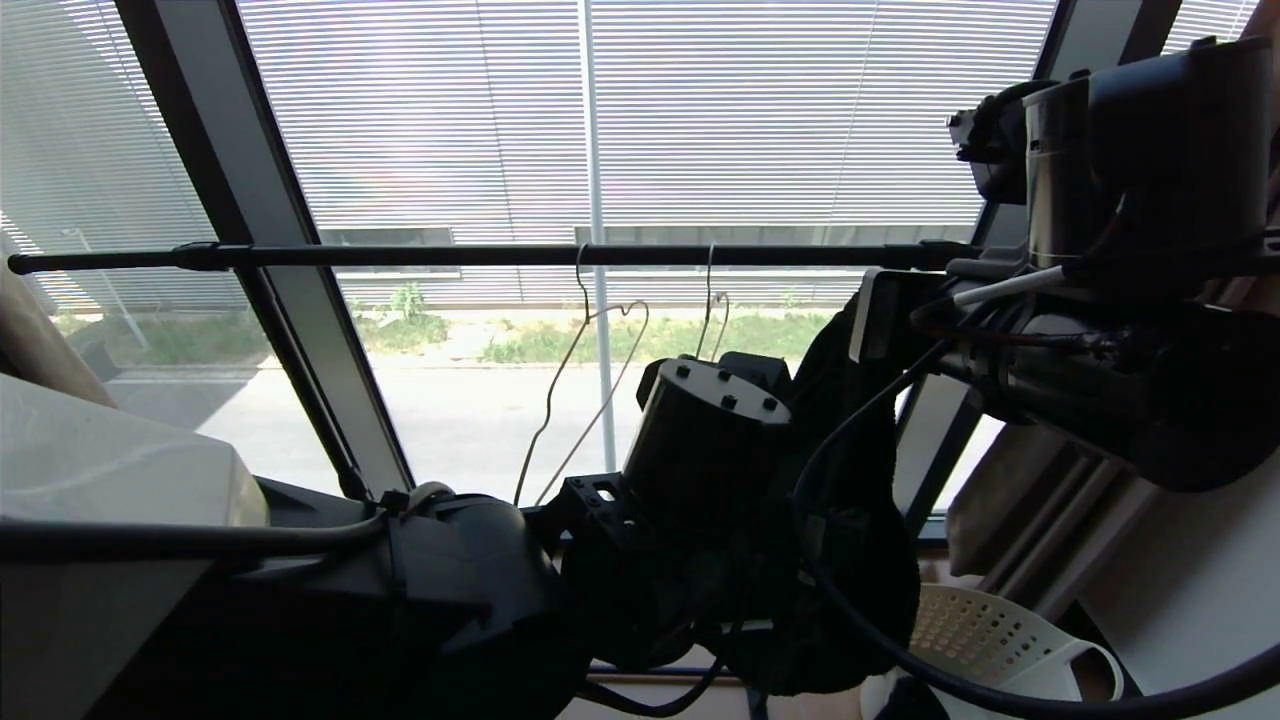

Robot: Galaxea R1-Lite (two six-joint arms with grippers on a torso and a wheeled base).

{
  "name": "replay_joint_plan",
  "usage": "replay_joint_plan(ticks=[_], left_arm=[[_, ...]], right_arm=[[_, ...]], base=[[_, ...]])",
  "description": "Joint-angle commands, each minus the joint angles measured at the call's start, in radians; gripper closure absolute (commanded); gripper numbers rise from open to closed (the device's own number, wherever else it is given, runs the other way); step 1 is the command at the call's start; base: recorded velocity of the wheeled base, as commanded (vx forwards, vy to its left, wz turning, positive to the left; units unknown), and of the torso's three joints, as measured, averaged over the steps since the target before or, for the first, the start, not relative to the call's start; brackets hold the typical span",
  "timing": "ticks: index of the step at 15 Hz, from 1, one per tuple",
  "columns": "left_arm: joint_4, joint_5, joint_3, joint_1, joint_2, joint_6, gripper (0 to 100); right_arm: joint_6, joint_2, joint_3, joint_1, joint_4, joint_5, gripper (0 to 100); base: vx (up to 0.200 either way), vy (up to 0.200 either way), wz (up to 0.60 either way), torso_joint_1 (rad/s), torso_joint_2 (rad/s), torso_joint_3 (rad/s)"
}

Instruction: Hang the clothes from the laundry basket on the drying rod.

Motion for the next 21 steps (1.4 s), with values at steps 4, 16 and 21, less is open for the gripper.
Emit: replay_joint_plan(ticks=[4, 16, 21], left_arm=[[-0.003, 0.020, 0.016, 0.021, 0.057, -0.006, 0], [-0.009, 0.026, 0.190, 0.015, 0.066, -0.050, 0], [-0.010, 0.052, 0.352, 0.041, -0.101, -0.059, 100]], right_arm=[[0.003, 0.005, -0.033, 0.011, -0.001, -0.002, 100], [0.024, -0.002, -0.078, -0.032, -0.001, -0.002, 100], [0.024, -0.111, 0.014, -0.119, 0.008, 0.003, 100]], base=[[0.000, 0.000, 0.00, 0.000, 0.00, 0.000], [0.000, 0.000, 0.00, 0.000, 0.00, 0.000], [0.000, 0.000, 0.00, 0.000, 0.00, 0.000]])
